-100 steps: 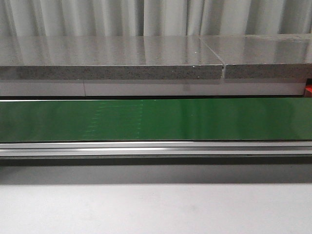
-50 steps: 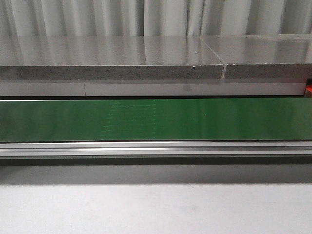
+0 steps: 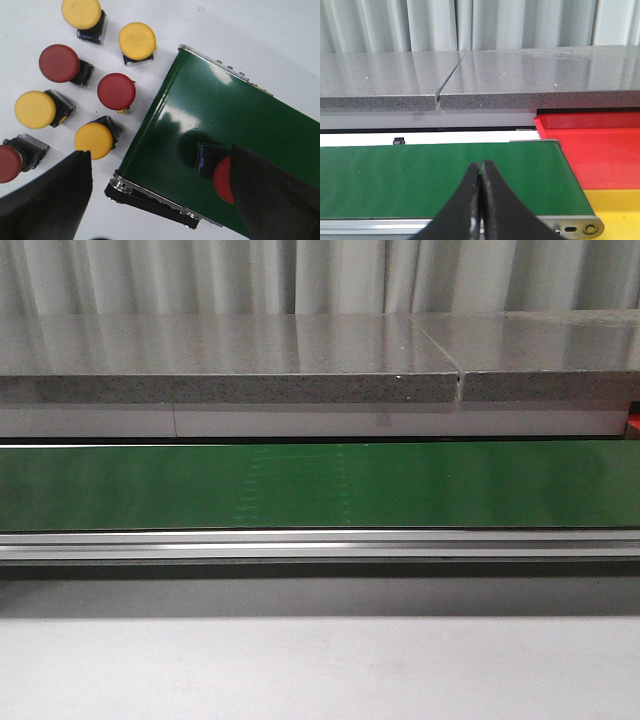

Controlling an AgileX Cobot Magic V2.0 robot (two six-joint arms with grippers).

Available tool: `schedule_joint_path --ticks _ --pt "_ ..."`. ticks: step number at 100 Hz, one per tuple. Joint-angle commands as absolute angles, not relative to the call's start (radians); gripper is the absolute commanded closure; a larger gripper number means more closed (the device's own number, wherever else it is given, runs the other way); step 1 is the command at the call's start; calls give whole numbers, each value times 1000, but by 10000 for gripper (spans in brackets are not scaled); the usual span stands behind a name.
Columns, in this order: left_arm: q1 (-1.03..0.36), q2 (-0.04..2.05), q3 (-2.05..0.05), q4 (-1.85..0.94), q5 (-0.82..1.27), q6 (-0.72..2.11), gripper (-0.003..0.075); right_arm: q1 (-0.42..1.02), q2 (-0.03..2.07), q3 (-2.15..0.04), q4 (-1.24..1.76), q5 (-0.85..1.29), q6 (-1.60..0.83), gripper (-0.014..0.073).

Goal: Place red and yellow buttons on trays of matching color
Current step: 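Set the red button on the green belt and open the left gripper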

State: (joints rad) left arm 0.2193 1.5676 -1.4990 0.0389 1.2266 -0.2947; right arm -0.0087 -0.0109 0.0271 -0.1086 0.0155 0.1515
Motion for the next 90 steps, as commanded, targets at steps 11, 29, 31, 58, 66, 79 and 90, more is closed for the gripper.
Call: schedule_joint_path --ticks 11,29,31,58,66,79,90 --pt "295 1529 -1529 -46 1252 -319 178 -5 -21 13 -110 -67 150 659" --pt "348 1531 -1493 -55 1269 -386 178 -5 -21 13 -110 -67 150 659" --pt "352 1531 -1483 -57 1269 -391 178 -5 -21 13 -110 -67 150 659" --pt "417 1531 -1318 -69 1243 -391 178 -5 -21 13 -110 -67 150 659" --pt "419 1531 -1277 -69 1196 -391 178 -5 -21 13 -110 -67 150 659" --pt "423 1549 -1249 -83 1126 -391 179 -5 -21 13 -110 -67 150 659" --pt "423 1601 -1253 -117 1121 -373 197 -5 -21 13 -110 -67 150 659"
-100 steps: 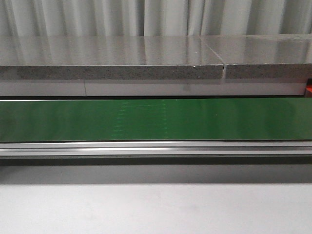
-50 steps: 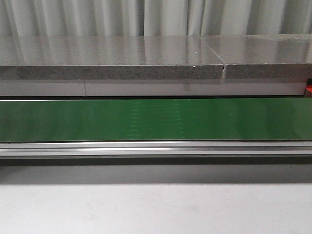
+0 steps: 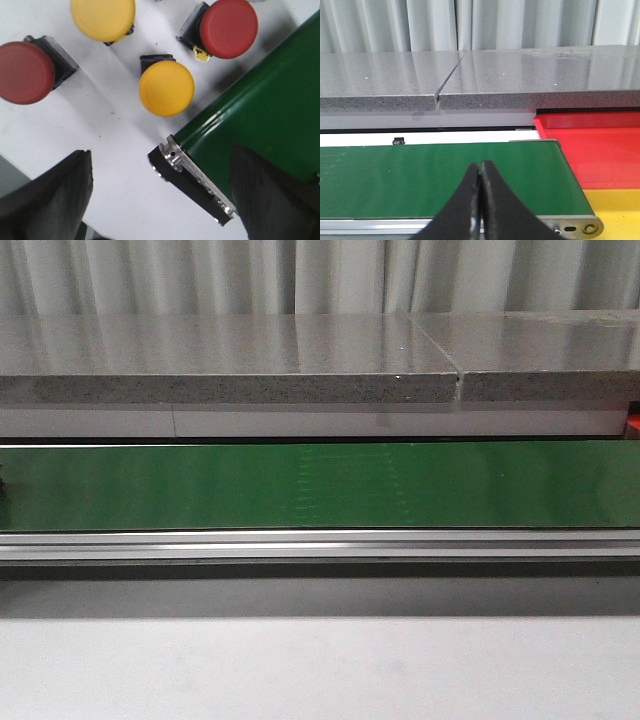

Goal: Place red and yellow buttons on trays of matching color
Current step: 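Set the red button on the green belt and open the left gripper, then grasp a yellow button from the cluster with the left gripper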

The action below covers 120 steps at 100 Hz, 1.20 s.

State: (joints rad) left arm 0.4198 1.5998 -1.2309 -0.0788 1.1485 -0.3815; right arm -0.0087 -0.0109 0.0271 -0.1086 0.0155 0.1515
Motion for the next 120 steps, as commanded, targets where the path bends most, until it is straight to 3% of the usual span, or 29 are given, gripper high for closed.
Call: schedule_joint_path --ticks 1,51,70,95,120 --pt "423 1604 -1253 -117 1121 -371 198 -5 -21 13 -110 -67 150 659" --pt "423 1711 -1253 -108 1026 -328 227 -5 -21 13 -110 -67 150 659" --pt "423 1743 -1253 -106 1029 -324 321 -5 -21 13 -110 -67 150 659" --pt "423 1751 -1253 -106 1003 -320 349 -5 -21 13 -110 -67 150 659" --pt "423 1738 -1253 -106 1014 -296 514 -5 -21 13 -110 -67 150 659"
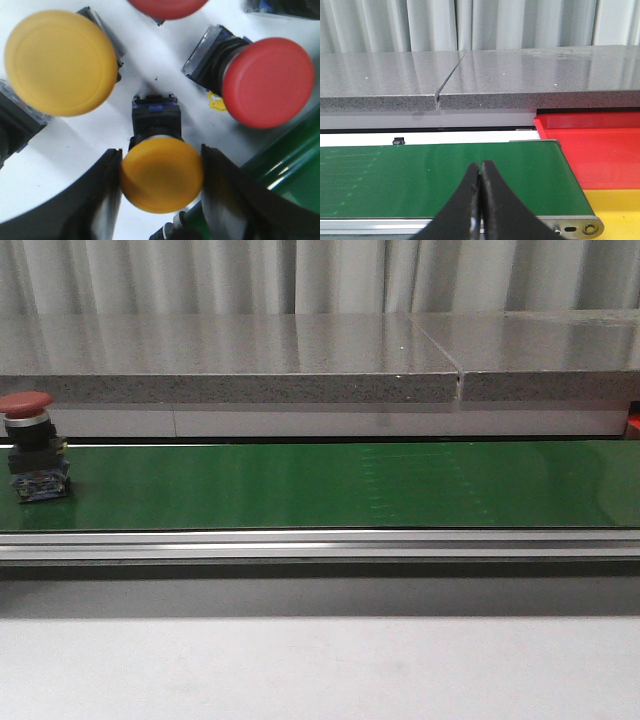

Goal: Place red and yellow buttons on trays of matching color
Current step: 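Grasp a yellow button from the cluster with the left gripper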

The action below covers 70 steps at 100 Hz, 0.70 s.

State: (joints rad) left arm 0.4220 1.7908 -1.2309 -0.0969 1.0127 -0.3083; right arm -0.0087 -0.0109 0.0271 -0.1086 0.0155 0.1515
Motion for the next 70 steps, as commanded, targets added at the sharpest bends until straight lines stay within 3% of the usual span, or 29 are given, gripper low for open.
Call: schedule_joint_path --ticks 1,11,38,70 --pt "423 1738 -1253 -106 1017 -296 517 -5 -21 13 -110 -67 150 659" --pt "423 1715 -1253 -106 1025 -273 545 -5 -21 13 -110 -67 150 659" --pt "423 1576 -1253 6 1052 -230 545 -5 -21 13 -110 -67 150 659" --pt "423 1449 -1253 -51 1093 -97 545 -5 -21 13 -110 -67 150 659"
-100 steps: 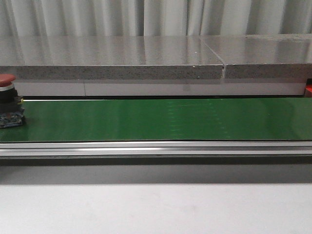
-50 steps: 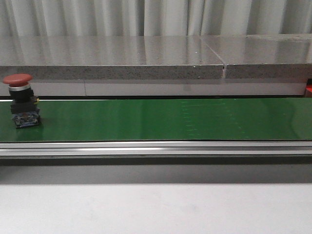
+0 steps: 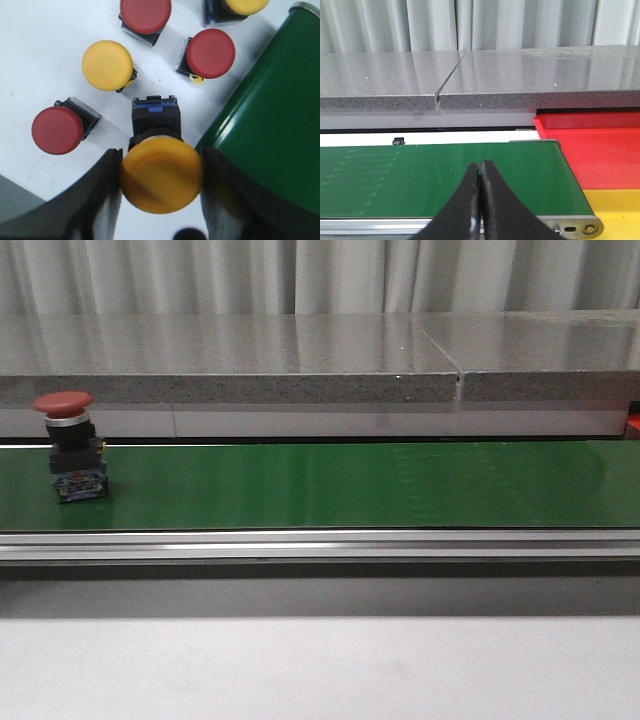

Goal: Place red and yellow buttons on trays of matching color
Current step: 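Grasp a yellow button from the cluster with the left gripper, then set the yellow button on the belt behind the red one, release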

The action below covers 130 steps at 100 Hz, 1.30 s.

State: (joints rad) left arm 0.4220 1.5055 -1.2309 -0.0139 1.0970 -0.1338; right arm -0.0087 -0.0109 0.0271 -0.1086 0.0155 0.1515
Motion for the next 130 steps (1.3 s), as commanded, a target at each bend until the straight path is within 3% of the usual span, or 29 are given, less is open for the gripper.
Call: schedule_joint_path --ticks 1,55,111,119,130 --pt "423 1448 -1253 -56 1093 -93 545 -5 -21 13 -110 -67 150 659" --pt "274 1505 -1332 -92 1097 -42 545 -5 -21 13 -110 -67 150 659" --pt "251 1625 -1383 -107 1182 -10 538 -5 -21 13 -110 -67 150 659" --pt "251 1625 -1386 -121 1172 0 480 -5 -21 13 -110 -67 150 659" --pt "251 1625 -1407 -160 1164 41 294 -5 -21 13 -110 -67 150 659"
